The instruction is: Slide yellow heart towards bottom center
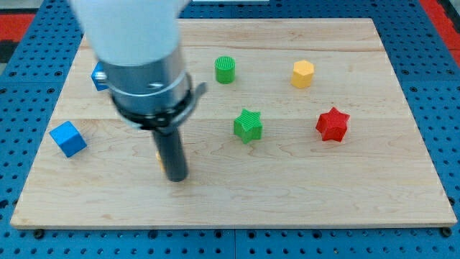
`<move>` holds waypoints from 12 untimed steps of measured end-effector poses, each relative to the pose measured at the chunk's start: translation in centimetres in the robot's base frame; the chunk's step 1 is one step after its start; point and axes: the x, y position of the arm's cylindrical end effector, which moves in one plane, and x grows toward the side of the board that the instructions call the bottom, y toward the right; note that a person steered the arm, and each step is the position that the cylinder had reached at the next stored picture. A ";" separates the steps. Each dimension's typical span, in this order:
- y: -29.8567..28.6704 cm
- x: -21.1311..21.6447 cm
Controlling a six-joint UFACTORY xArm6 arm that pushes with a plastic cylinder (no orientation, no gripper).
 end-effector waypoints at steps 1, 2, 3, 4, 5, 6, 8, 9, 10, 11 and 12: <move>-3.0 0.0; -7.5 -0.1; -7.8 -2.7; -2.1 -5.8; 5.3 -5.0; 5.6 -5.0; -3.9 -5.9; -6.2 -5.6; -4.2 -4.0; 1.9 -3.2; 6.1 -2.8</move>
